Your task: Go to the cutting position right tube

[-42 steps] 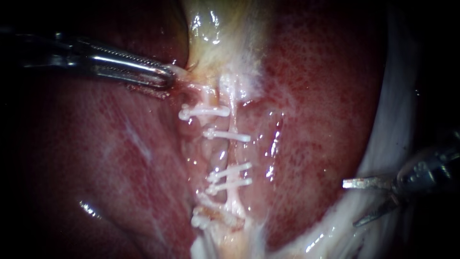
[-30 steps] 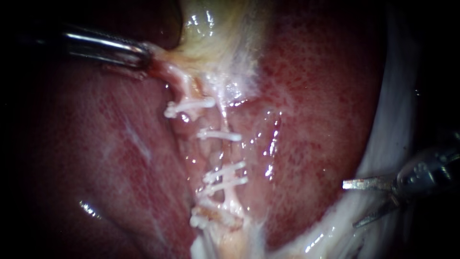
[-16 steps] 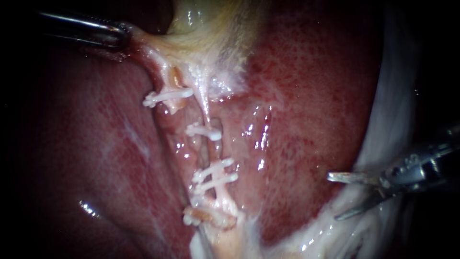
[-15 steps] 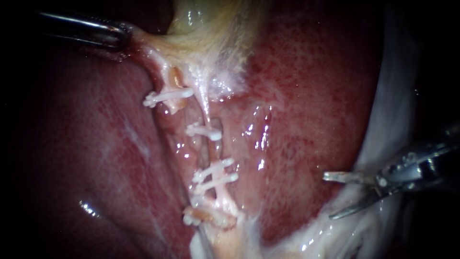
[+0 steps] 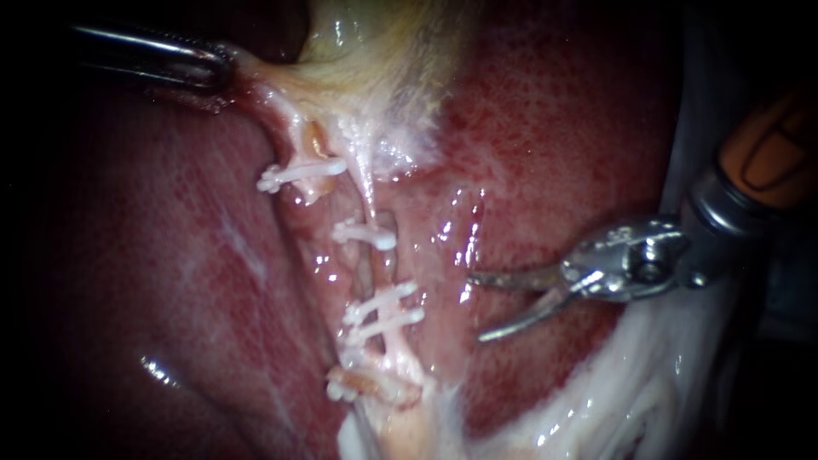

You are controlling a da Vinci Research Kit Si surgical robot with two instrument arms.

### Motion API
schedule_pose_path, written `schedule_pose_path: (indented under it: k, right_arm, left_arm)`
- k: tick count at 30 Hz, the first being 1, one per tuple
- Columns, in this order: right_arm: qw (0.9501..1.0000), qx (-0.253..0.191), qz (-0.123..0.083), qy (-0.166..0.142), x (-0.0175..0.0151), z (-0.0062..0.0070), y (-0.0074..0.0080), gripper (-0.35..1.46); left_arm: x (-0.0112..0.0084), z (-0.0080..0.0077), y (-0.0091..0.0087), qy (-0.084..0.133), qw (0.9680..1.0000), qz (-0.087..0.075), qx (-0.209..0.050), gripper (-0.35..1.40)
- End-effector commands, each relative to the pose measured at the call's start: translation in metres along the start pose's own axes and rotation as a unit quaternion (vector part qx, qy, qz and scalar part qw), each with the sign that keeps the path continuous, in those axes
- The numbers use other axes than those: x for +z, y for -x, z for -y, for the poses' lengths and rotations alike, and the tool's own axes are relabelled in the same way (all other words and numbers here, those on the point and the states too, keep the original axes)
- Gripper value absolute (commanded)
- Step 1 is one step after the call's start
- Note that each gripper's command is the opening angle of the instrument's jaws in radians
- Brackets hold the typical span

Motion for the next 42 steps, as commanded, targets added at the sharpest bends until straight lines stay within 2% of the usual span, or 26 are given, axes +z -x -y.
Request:
schedule_pose_path:
  k: [1, 6, 13, 19, 24, 35, 42]
  right_arm:
    - [1.0000, 0.006, -0.003, -0.003, 0.0003, -0.0004, -0.0003, 1.38]
    - [0.9994, 0.023, -0.017, -0.021, 0.0013, -0.0023, -0.0014, 1.36]
    - [0.9984, 0.034, -0.024, -0.039, 0.0029, -0.0034, -0.0020, 1.36]
    - [0.9974, 0.042, -0.023, -0.054, 0.0046, -0.0038, -0.0023, 1.35]
    - [0.9959, 0.046, -0.031, -0.071, 0.0058, -0.0040, -0.0024, 1.35]
    - [0.9881, 0.039, -0.067, -0.133, 0.0066, -0.0038, -0.0029, 1.33]
    - [0.9838, 0.036, -0.089, -0.151, 0.0074, -0.0039, -0.0037, 1.31]
  left_arm:
    - [0.0000, 0.0000, 0.0000, 0.000, 1.0000, 0.000, 0.000, -0.35]
    - [0.0001, -0.0001, 0.0001, 0.000, 1.0000, 0.000, 0.000, -0.35]
    - [0.0002, -0.0001, 0.0001, 0.000, 1.0000, 0.000, 0.000, -0.35]
    - [0.0002, -0.0001, 0.0001, 0.000, 1.0000, 0.000, 0.000, -0.35]
    - [0.0002, -0.0001, 0.0001, 0.000, 1.0000, 0.000, 0.000, -0.35]
    - [0.0002, -0.0001, 0.0001, 0.000, 1.0000, 0.000, 0.000, -0.35]
    - [0.0002, -0.0001, 0.0001, 0.000, 1.0000, 0.000, 0.000, -0.35]
